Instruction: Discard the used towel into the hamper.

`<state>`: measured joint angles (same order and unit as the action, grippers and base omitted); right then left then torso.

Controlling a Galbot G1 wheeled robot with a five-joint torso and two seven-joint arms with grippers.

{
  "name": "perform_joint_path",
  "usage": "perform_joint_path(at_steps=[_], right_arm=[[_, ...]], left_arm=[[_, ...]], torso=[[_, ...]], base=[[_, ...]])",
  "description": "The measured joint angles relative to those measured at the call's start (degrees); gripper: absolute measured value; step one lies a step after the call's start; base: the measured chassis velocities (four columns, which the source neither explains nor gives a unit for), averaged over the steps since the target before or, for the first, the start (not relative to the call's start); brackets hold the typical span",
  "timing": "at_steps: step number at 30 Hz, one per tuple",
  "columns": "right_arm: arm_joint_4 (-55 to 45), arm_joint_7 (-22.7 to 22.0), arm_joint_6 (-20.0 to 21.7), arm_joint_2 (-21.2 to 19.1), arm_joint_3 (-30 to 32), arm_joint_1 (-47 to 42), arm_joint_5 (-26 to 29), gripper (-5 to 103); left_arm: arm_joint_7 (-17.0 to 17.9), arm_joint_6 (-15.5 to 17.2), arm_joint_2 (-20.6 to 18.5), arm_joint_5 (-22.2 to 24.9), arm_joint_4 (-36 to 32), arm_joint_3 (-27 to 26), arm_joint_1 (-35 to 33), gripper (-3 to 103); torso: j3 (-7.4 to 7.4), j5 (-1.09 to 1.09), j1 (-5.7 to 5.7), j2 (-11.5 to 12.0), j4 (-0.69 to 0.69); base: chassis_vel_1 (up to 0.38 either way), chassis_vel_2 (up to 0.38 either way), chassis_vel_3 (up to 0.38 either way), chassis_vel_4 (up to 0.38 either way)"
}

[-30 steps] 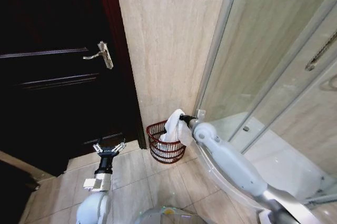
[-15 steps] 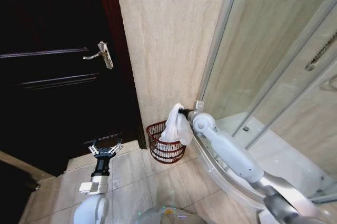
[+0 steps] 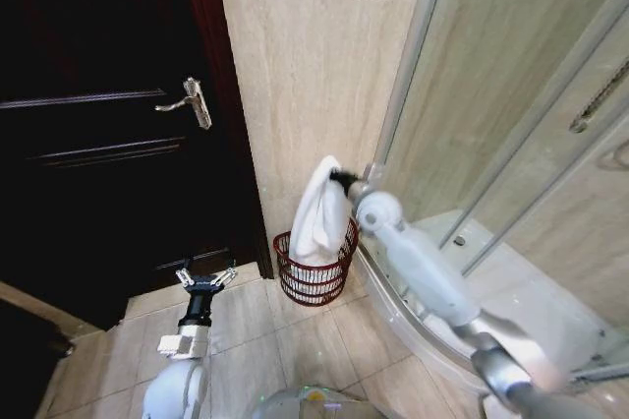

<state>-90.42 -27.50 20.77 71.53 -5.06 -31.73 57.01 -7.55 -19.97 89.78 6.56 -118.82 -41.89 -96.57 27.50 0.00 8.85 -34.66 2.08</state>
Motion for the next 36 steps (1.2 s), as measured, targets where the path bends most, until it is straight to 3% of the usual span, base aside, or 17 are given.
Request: perform_joint_path(at_steps=[9,13,14,16,17,18,20,22,29,36], right_arm=[[3.25,-0.71,1.44,0.75,-1.69,-5.02,0.63,3],[2.31,-4.92,10.39,0.81,0.92,-5.87,11.91,3],[2.31,-4.92,10.39,0.81,0.92,-5.87,11.91,3],[2.17,-9.18,14.50,0.78,2.06,-5.46,17.79,3],[2.34,-13.55,17.52,0.82,3.07,-4.63,22.21,3],[2.34,-13.55,17.52,0.82,3.07,-4.63,22.21,3],[2.79,-18.61,20.69,0.36,4.08,-3.26,27.27,3],[3.06,-21.17,21.32,-0.79,4.03,-2.18,30.64,3],[7.70,-20.08,21.34,-1.67,1.81,0.21,31.20,3],[14.68,-17.64,21.36,1.27,0.78,3.24,28.29,3]], left_arm=[[0.03,-0.39,0.30,-0.35,0.59,0.13,0.45,100],[0.01,-1.57,0.71,-0.24,1.30,-0.04,0.27,100],[0.01,-1.57,0.71,-0.24,1.30,-0.04,0.27,100],[0.00,-1.90,0.57,-0.07,1.39,-0.31,0.06,100],[-0.01,-2.21,0.52,0.00,1.41,-0.60,-0.08,100],[-0.01,-2.21,0.52,0.00,1.41,-0.60,-0.08,100],[-0.01,-2.48,0.66,0.04,1.40,-0.92,-0.37,100],[-0.01,-2.56,1.10,-0.12,1.19,-1.04,-0.74,100],[0.01,-2.69,2.35,-0.78,0.50,-1.20,-1.04,100],[0.16,-3.76,2.41,-0.76,0.56,-2.07,-1.41,100]], torso=[[0.00,-0.01,0.00,0.00,0.00],[-0.01,-0.01,-0.01,0.00,0.00],[-0.01,-0.01,-0.01,0.00,0.00],[-0.01,0.00,0.00,0.00,0.01],[-0.01,0.00,-0.01,0.00,0.01],[-0.01,0.00,-0.01,0.00,0.01],[-0.01,0.00,0.00,0.00,0.01],[-0.01,0.00,0.00,0.00,0.00],[-0.01,0.00,-0.01,0.00,0.00],[0.00,-0.01,0.00,0.01,0.01]], base=[[0.000,0.000,0.000,0.000],[0.000,0.000,0.000,0.000],[0.000,0.000,0.000,0.000],[0.000,0.000,0.000,0.000],[0.000,0.000,0.000,0.000],[0.000,0.000,0.000,0.000],[0.000,0.000,0.000,0.000],[0.000,0.000,0.000,0.000],[0.000,0.000,0.000,0.000],[0.000,0.000,0.000,0.000]])
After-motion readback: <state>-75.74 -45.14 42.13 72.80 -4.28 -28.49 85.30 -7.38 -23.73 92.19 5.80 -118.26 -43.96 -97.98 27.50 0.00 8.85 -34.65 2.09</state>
